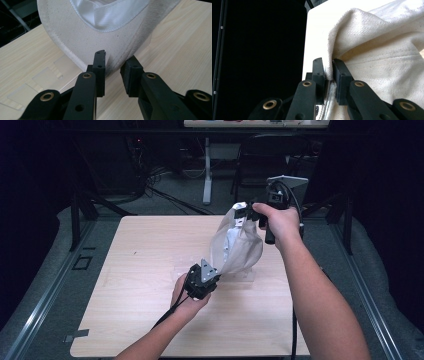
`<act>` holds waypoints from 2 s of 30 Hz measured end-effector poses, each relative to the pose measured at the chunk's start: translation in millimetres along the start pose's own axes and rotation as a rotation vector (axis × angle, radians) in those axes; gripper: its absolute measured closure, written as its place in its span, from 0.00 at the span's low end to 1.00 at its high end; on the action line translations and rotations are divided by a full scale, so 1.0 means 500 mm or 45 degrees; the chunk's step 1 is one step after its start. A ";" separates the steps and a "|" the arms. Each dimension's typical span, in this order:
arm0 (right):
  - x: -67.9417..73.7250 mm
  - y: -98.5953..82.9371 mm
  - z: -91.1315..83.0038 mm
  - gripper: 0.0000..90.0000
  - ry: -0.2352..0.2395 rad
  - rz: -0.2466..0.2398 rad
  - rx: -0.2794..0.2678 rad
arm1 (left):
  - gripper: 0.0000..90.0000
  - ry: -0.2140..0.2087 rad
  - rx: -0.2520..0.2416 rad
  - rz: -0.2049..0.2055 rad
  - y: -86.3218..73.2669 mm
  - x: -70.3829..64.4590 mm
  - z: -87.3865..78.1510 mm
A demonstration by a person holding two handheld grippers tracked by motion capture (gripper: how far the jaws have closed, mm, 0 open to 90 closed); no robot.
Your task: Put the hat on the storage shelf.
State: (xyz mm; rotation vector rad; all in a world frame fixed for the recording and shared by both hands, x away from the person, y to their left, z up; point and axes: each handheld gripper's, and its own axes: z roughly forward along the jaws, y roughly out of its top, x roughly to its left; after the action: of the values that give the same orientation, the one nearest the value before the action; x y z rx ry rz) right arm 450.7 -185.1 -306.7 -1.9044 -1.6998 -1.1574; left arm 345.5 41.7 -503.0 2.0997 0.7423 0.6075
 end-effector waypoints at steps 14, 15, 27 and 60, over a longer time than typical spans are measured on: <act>0.031 -0.001 0.009 0.90 0.033 -0.039 -0.006 | 0.90 -0.073 -0.090 -0.022 -0.008 0.039 -0.016; 0.032 -0.001 0.009 0.90 0.034 -0.041 0.001 | 0.90 -0.090 -0.098 -0.023 -0.009 0.040 -0.016; 0.031 -0.004 0.033 0.90 0.012 -0.052 0.028 | 0.91 -0.190 -0.143 -0.106 -0.036 0.062 -0.004; 0.028 -0.018 0.086 0.88 0.009 -0.064 0.101 | 0.93 -0.124 -0.094 -0.202 -0.070 0.061 -0.007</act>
State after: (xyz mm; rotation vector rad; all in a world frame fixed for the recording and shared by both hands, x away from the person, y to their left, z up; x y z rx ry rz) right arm 456.5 -143.0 -325.0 -1.8185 -1.7719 -1.0969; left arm 354.4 81.8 -524.4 1.9662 0.8093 0.4365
